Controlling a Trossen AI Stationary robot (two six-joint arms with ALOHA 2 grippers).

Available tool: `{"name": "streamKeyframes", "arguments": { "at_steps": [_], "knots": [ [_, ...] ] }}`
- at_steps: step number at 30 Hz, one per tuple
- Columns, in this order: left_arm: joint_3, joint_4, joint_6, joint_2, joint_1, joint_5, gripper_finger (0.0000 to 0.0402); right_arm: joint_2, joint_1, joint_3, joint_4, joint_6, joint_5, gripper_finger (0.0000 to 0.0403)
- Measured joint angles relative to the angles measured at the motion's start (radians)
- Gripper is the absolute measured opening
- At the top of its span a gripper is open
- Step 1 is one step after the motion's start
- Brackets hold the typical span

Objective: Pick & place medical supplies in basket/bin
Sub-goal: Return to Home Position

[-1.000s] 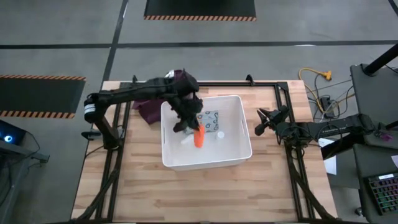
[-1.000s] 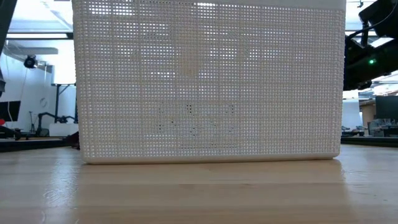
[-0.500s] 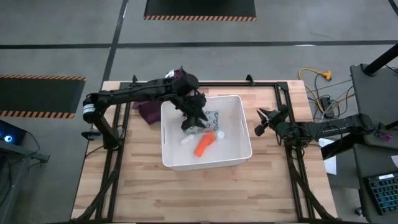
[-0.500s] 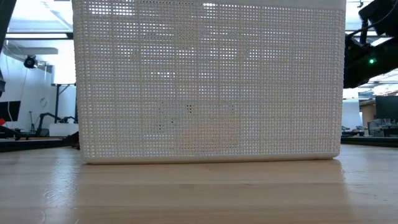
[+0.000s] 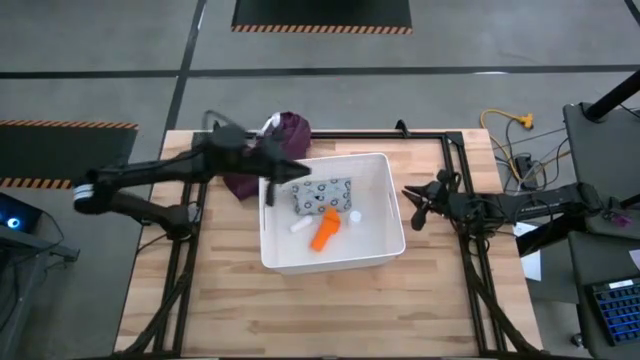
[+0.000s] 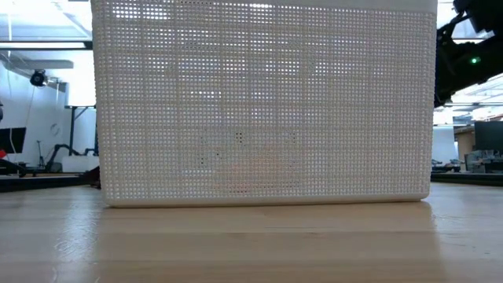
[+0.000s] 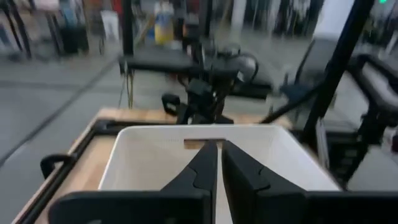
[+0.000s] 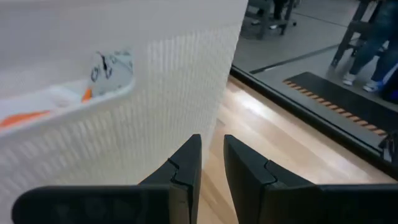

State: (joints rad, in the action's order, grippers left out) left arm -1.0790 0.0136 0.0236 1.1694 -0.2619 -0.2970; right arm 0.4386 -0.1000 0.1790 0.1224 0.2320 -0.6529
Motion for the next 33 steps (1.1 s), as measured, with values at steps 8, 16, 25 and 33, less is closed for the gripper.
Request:
{"name": "streamKeyframes", "arguments": {
  "at_steps": [8, 16, 25, 33],
  "knots": [
    [0.534, -0.374, 0.037, -0.412, 0.005, 0.022, 0.0001, -0.035, 0.000, 0.088, 0.033, -0.187, 0.196, 0.0059],
    [0.811, -0.399, 0.022, -0.755, 0.004, 0.139, 0.0001, -0.180, 0.000, 0.147, 0.081, -0.150, 0.245, 0.0058],
    [0.969, -0.405, 0.057, -0.964, 0.004, 0.176, 0.0001, -0.434, 0.000, 0.009, 0.083, -0.117, 0.322, 0.0058],
    [1.069, -0.380, 0.094, -1.046, 0.004, 0.175, 0.0001, -0.435, -0.001, -0.015, 0.073, -0.099, 0.397, 0.0058]
  ]
}}
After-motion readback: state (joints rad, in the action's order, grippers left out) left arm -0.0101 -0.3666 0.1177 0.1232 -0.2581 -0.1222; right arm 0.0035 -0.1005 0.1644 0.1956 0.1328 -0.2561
